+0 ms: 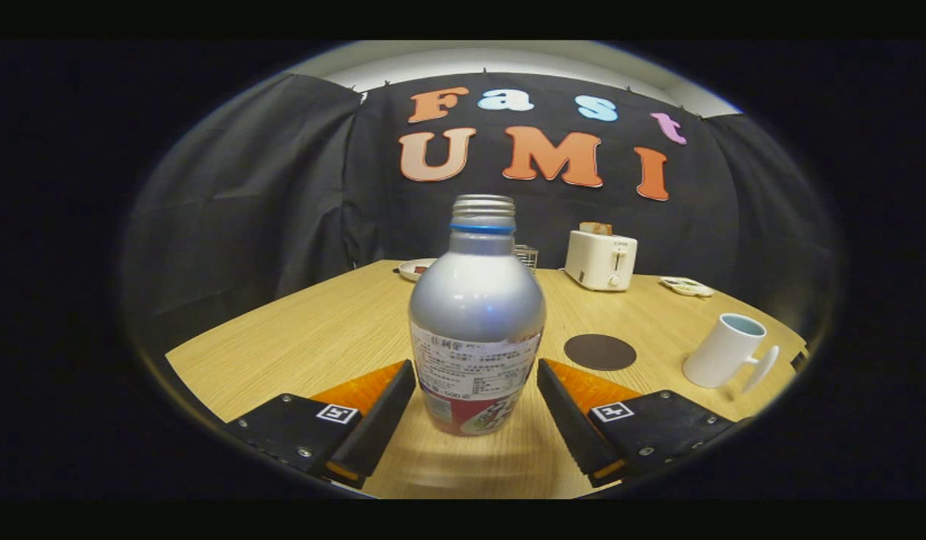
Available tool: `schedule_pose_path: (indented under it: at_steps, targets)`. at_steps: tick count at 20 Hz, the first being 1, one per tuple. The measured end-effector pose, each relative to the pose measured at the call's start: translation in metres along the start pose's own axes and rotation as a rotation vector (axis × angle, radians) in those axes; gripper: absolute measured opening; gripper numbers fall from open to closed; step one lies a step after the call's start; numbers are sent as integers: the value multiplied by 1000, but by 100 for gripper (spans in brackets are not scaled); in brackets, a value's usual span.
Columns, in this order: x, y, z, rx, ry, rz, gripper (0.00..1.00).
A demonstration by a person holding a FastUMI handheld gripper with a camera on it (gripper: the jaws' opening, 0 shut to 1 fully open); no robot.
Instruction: Take the bottle from table, then pour the juice into the cup, finally place the bottle on the coaster
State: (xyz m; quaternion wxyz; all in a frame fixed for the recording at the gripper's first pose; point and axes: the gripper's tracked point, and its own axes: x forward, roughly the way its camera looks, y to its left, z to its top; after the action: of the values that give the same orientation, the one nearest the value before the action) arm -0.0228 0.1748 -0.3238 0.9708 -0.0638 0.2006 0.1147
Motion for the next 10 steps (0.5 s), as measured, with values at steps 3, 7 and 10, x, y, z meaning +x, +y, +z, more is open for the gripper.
schedule_pose_path:
  at_steps: [3, 7, 10]
  targets:
    - [3, 3, 0, -8, 5, 12, 90]
    - [-1, -1, 3, 3, -2, 12, 77]
    - [-4, -7, 19, 96, -21, 29, 77]
